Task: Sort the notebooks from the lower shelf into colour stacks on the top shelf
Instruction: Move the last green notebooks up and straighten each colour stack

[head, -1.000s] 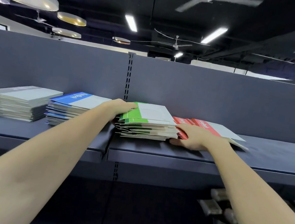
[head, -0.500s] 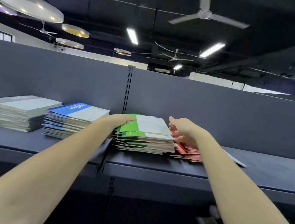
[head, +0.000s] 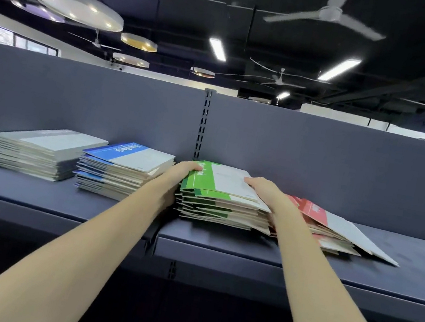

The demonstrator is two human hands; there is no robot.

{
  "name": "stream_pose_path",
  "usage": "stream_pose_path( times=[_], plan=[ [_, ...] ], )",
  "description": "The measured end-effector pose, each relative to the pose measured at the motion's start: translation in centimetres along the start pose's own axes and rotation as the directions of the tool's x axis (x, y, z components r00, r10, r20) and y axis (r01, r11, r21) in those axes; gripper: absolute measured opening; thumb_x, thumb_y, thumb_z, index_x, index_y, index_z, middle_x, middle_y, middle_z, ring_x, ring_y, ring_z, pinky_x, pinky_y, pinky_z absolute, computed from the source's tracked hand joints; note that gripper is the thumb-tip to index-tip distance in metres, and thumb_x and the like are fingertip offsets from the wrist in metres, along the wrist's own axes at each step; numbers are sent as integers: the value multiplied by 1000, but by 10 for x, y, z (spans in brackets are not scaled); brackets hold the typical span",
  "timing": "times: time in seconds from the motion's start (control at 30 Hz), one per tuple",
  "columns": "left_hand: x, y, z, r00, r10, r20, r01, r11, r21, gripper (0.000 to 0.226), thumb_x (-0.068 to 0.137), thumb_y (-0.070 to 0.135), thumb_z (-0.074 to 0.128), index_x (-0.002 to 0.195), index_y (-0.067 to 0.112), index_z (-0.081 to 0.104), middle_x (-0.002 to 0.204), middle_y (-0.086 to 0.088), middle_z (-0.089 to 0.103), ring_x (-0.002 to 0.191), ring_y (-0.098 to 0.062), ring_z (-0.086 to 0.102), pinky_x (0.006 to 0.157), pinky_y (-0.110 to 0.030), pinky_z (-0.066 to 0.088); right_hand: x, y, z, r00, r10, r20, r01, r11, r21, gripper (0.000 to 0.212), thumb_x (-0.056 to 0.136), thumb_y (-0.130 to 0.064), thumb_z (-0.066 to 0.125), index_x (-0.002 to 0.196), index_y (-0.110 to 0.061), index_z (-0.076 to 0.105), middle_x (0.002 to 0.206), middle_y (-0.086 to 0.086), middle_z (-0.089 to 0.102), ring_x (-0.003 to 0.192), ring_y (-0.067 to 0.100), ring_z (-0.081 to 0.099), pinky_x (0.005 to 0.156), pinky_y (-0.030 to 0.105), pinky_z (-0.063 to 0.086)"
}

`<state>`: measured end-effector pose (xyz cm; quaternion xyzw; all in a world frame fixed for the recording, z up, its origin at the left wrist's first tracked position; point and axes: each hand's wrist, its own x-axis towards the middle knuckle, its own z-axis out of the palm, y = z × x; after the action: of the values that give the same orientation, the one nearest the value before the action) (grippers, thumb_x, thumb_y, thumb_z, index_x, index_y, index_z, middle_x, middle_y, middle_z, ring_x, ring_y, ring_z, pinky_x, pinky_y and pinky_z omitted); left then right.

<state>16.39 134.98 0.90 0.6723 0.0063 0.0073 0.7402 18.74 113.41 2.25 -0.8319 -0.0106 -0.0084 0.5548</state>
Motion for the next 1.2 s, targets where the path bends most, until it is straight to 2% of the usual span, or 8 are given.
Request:
stream_pose_path(
  times=[0.1, 0.27, 0.47, 0.57, 0.77, 0.93, 1.1, 1.2],
  plan=[
    [4, 2, 0, 999, -14, 36, 12, 999, 44, 18, 92, 28, 62, 95, 12, 68, 74, -6, 72, 68, -23, 66, 74, -32, 51, -2, 3, 1, 1000, -7, -15, 8, 998, 64, 25, 99, -24, 51, 120, -12, 58, 130, 6, 60, 117, 28, 59, 103, 41, 47],
    [4, 10, -3, 997, -60, 38, 61, 998, -21, 21, 94, 24, 56, 78, 11, 62, 55, -3, 64, 42, -17, 61, 41, -15, 45, -11, 4, 13, 998, 15, 61, -29, 972, 234, 19, 103, -17, 48, 104, -7, 63, 77, 3, 66, 59, 15, 63, 52, 22, 49],
    [9, 10, -9, 996, -82, 38, 82, 997, 1, 18, 90, 31, 61, 83, 15, 64, 61, -3, 67, 47, -17, 63, 47, -19, 46, -11, -2, 17, 995, 38, 88, -63, 955, 291, 16, 102, -15, 46, 89, -12, 56, 62, 0, 60, 51, 14, 57, 47, 21, 43],
    [12, 11, -11, 993, -115, 36, 113, 992, 48, 18, 89, 32, 62, 85, 14, 65, 65, -4, 69, 50, -19, 65, 53, -24, 48, -10, -5, 21, 999, 44, 20, -47, 971, 236, 6, 96, -23, 51, 98, -18, 53, 88, 2, 57, 73, 19, 56, 59, 28, 43],
    [20, 11, -14, 994, -102, -33, 105, 992, 75, 20, 92, 29, 60, 83, 10, 62, 55, -5, 67, 41, -17, 62, 41, -17, 44, -5, -2, 21, 999, 42, 28, -46, 986, 158, 86, 70, -58, 57, 144, -14, 45, 140, 5, 53, 124, 31, 54, 106, 47, 45],
    [24, 13, -14, 996, -52, -65, 60, 991, 120, 21, 94, 24, 58, 78, 10, 61, 49, -2, 64, 36, -13, 59, 36, -13, 40, 5, 2, 19, 1000, 4, -10, -3, 998, 63, 101, 53, -70, 58, 138, -17, 53, 130, 1, 62, 115, 29, 61, 104, 47, 47],
    [25, 11, -17, 996, -74, -45, 78, 993, 92, 23, 94, 27, 58, 78, 11, 62, 53, -3, 65, 40, -15, 61, 42, -17, 44, -6, -8, 20, 995, -24, -99, 12, 992, -128, 80, 89, -63, 49, 148, -10, 42, 146, 8, 49, 130, 32, 48, 109, 44, 40],
    [27, 11, -16, 997, -24, -67, 32, 994, 106, 22, 96, 23, 56, 78, 11, 60, 48, 0, 63, 36, -11, 59, 36, -13, 39, -5, -6, 19, 994, -30, -101, 12, 985, -170, 80, 95, -63, 41, 153, -8, 34, 156, 9, 38, 138, 32, 40, 106, 41, 35]
  ],
)
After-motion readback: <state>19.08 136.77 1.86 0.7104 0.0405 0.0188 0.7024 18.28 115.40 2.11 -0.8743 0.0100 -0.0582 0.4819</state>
